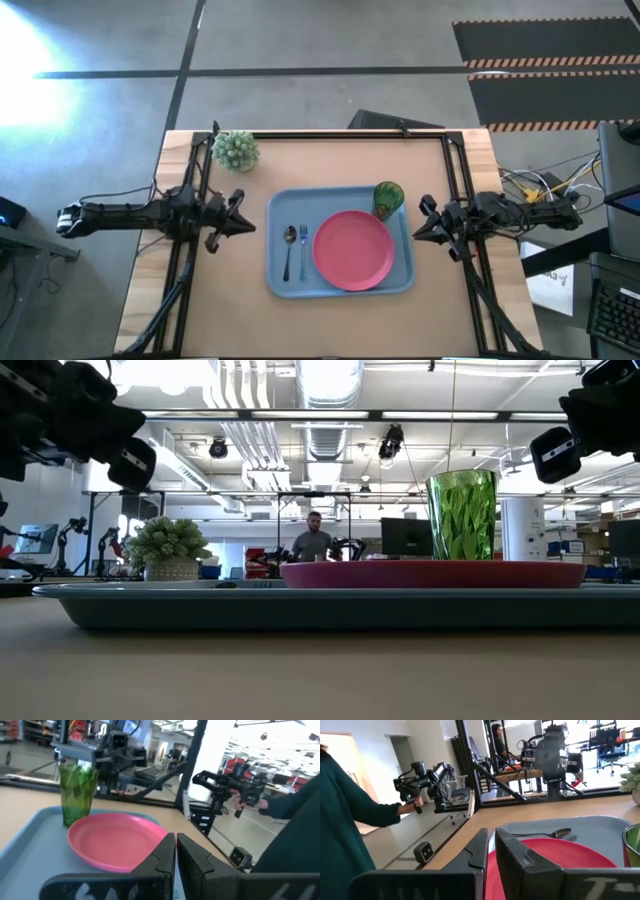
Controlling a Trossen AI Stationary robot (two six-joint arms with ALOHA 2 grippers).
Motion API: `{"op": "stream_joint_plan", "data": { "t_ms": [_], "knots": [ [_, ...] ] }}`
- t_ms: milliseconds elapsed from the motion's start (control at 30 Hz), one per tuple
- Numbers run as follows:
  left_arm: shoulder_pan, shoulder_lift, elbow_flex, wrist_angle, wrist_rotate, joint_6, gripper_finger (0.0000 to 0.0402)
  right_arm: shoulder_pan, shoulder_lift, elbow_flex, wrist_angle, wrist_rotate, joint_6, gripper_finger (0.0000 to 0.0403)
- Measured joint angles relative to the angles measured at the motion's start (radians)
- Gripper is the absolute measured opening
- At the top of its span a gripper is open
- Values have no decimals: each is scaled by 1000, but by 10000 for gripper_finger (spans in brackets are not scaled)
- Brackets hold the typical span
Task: Pick and place plate/cup/fork/spoon on tray
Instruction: Return to Home Position
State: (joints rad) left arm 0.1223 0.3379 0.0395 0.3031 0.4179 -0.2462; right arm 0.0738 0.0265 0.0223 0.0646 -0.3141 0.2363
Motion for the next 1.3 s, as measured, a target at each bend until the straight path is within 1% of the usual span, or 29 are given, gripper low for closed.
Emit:
{"op": "stream_joint_plan", "data": {
  "t_ms": [100,167,200,300,367,567,867,1033,1133,1300],
  "knots": [
    [-20,-13,0,-17,0,0,0,0,0,1,0,0,-1,22],
    [-29,-14,1,-40,-9,27,0,0,0,2,0,0,-7,22],
    [-29,-14,1,-62,-30,45,0,0,0,2,0,0,-20,22],
    [-28,-3,-7,-131,-149,46,0,0,0,3,0,1,-58,22],
    [-28,10,-12,-143,-189,45,0,0,0,3,0,1,-83,22],
    [-28,35,-12,-119,-190,45,0,0,0,4,0,1,-89,22],
    [-28,39,-12,-102,-190,44,0,0,0,5,-3,1,-73,22],
    [-28,40,-12,-102,-190,44,0,0,0,5,-9,1,-97,22],
    [-28,39,-12,-102,-190,48,0,0,1,5,-14,2,-168,22],
    [-28,41,-12,-102,-190,51,0,0,2,9,-58,5,-332,22]
  ]
}}
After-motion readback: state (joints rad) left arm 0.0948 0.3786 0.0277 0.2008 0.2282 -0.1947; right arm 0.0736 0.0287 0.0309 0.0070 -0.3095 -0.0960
